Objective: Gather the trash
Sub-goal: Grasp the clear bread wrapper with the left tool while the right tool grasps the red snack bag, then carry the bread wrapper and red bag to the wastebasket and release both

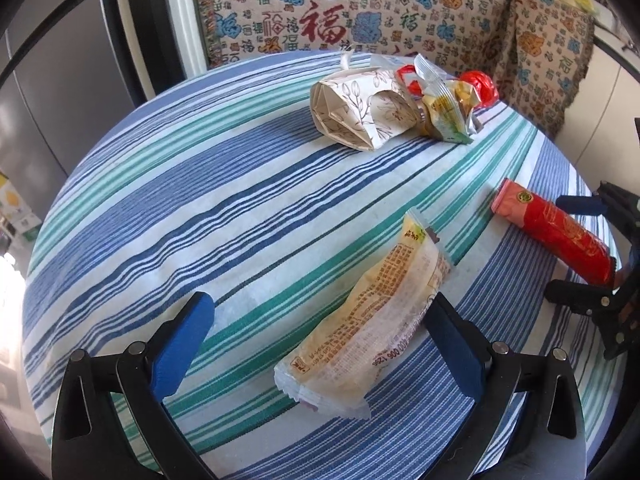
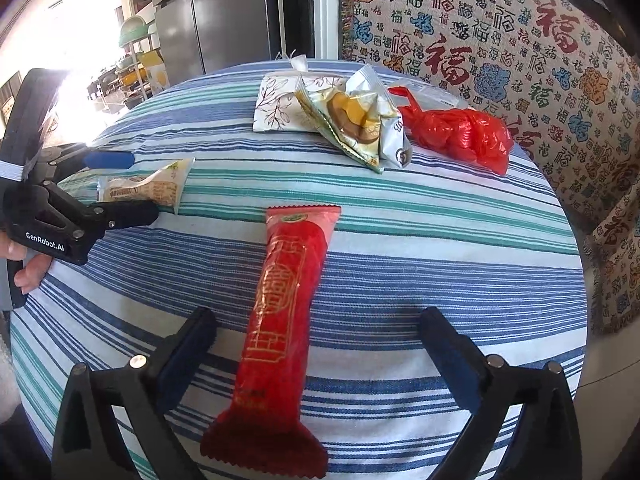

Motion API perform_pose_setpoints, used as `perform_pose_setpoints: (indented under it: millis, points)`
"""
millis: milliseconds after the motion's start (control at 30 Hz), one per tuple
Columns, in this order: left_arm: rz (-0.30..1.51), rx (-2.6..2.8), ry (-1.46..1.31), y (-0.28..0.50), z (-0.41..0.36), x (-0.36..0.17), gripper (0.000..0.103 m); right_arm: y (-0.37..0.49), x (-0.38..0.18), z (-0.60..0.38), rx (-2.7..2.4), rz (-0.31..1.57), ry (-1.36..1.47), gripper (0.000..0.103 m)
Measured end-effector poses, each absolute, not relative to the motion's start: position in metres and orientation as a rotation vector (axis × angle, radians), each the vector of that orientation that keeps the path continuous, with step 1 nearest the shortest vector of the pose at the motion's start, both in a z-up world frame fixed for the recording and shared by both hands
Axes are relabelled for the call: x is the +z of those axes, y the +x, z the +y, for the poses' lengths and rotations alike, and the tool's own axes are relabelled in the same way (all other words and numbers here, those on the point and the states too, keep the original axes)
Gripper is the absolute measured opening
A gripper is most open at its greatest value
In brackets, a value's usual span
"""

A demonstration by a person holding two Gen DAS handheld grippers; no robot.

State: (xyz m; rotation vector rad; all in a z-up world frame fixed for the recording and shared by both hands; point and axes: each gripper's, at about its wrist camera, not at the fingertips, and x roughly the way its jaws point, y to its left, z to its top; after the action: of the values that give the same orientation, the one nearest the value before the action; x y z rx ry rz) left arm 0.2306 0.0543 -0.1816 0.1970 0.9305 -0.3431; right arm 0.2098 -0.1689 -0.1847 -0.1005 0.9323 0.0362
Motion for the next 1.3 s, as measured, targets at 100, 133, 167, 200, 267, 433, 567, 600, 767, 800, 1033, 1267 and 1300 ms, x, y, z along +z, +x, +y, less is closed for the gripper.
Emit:
perform_pose_setpoints:
  millis: [100,133,167,200,267,433,567,600,767,800,1033,1267,1300]
  points:
    - [0.956,-0.395,0.224,0.235,0.049,-0.180,0.102,0.212,-0.180,-0.170,0.037,1.043,-0.097,0.101]
    - [0.949,-0.420,0.238,0.234,0.045,-0.180,0.102,0.211,-0.176,-0.171,0.048,1.037,-0.085,0.101]
    - [0.938,-0.441,0.260,0.232,0.040,-0.181,0.103,0.210,-0.171,-0.172,0.063,1.014,-0.069,0.101]
    - [0.925,-0.461,0.272,0.230,0.035,-0.181,0.103,0.210,-0.167,-0.171,0.079,0.996,-0.054,0.101]
    - [0.917,-0.486,0.280,0.231,0.027,-0.181,0.103,0.215,-0.166,-0.168,0.101,0.989,-0.049,0.092]
    - [0.902,-0.487,0.264,0.230,0.024,-0.179,0.086,0.221,-0.177,-0.162,0.055,0.979,-0.121,0.018]
    - [0.877,-0.510,0.264,0.221,0.023,-0.174,0.040,0.219,-0.180,-0.169,0.063,0.965,-0.082,0.017]
    - [0.873,-0.503,0.261,0.220,0.023,-0.173,0.034,0.217,-0.181,-0.169,0.048,0.958,-0.087,0.017]
    - [0.865,-0.395,0.213,0.224,0.031,-0.174,0.035,0.212,-0.185,-0.178,-0.052,0.908,-0.094,0.021]
    - [0.866,-0.378,0.209,0.225,0.033,-0.175,0.036,0.212,-0.185,-0.181,-0.047,0.906,-0.082,0.028]
    - [0.908,-0.364,0.196,0.223,0.041,-0.180,0.081,0.214,-0.173,-0.172,0.025,0.917,-0.068,0.076]
    - [0.902,-0.378,0.134,0.226,0.048,-0.174,0.017,0.216,-0.173,-0.179,-0.015,0.950,-0.028,0.014]
    - [0.901,-0.376,0.109,0.227,0.050,-0.173,0.017,0.213,-0.171,-0.180,-0.027,0.942,-0.029,0.014]
